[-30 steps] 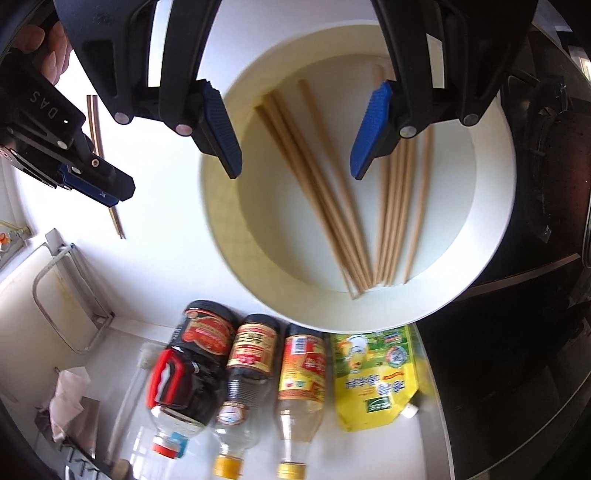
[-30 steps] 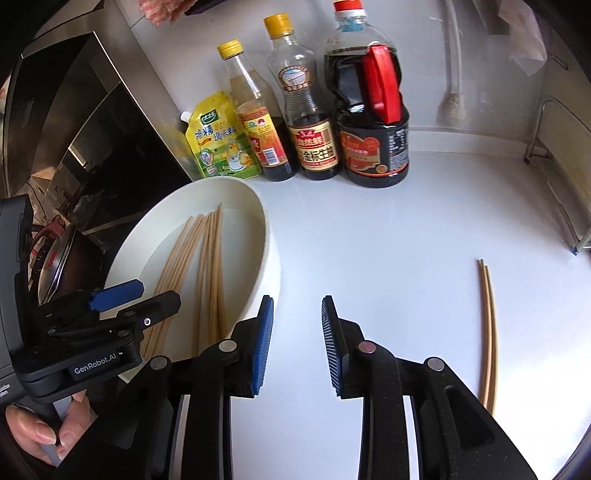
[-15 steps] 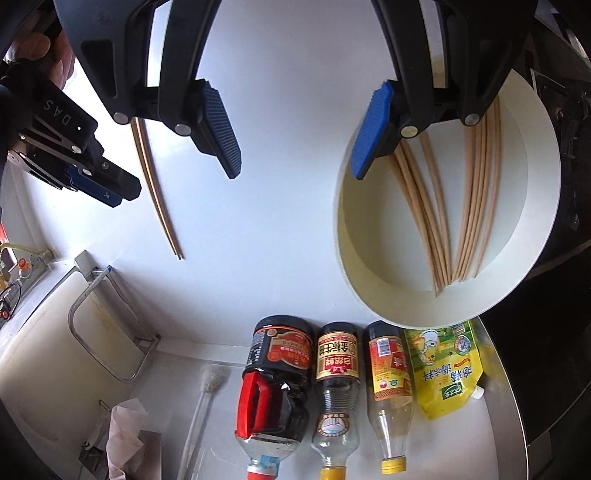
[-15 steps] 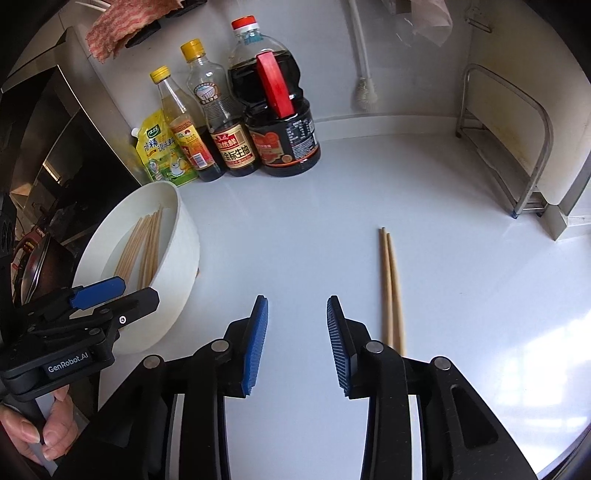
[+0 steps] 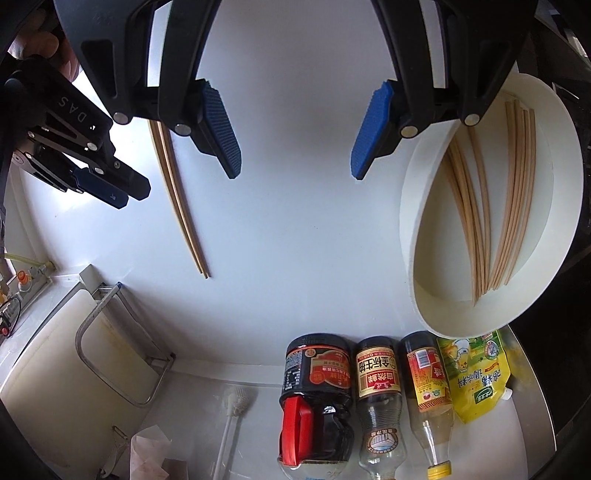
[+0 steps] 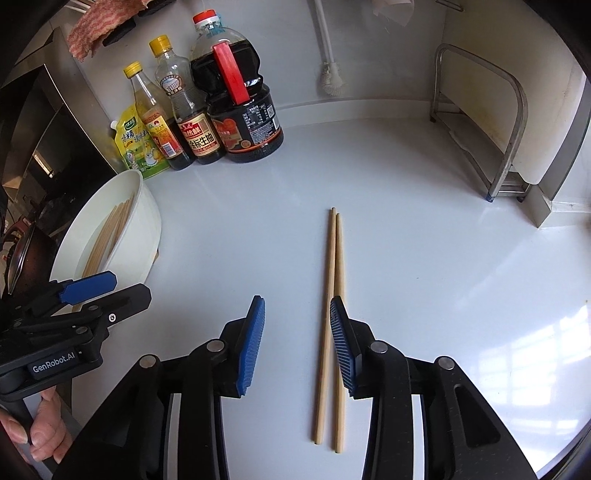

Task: Organize utensils
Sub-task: 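Withdraw both open tools from the basin toward the last two chopsticks, then close the left tool on one chopstick while the right tool grasps the other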

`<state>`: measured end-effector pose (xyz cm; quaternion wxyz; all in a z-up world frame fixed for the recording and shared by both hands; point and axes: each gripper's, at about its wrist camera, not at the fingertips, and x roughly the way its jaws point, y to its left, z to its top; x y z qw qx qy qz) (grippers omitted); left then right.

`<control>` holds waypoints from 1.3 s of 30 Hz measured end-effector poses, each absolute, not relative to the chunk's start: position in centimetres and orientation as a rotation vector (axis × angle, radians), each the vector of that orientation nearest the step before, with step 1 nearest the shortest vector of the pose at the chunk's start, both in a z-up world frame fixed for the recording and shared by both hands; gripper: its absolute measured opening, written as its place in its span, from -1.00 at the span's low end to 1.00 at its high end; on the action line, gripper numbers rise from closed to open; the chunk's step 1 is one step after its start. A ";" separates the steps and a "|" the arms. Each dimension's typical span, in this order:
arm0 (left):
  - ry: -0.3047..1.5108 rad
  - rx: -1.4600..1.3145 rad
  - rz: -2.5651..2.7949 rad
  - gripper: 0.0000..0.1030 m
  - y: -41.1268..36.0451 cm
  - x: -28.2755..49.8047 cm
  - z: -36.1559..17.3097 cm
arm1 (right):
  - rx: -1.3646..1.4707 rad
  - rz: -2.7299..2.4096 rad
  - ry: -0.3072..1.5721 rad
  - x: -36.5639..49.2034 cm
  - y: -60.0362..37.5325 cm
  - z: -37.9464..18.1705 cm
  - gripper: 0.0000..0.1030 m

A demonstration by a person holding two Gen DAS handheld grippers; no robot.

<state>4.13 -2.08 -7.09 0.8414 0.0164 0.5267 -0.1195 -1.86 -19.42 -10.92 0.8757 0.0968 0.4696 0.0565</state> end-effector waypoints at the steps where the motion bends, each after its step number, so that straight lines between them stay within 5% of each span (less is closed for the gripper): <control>1: 1.115 0.038 -0.252 0.18 -2.3 4.1 -7.3 | 0.205 0.117 0.984 -1.8 -19.7 -11.2 -0.31; 36: 1.165 0.047 -0.234 0.21 -6.1 4.8 -11.3 | 0.039 0.067 1.028 -1.0 -21.1 -17.5 -0.32; 39: 1.165 0.046 -0.235 0.21 -6.5 4.9 -11.4 | 0.020 0.072 1.021 -1.1 -20.9 -17.6 -0.54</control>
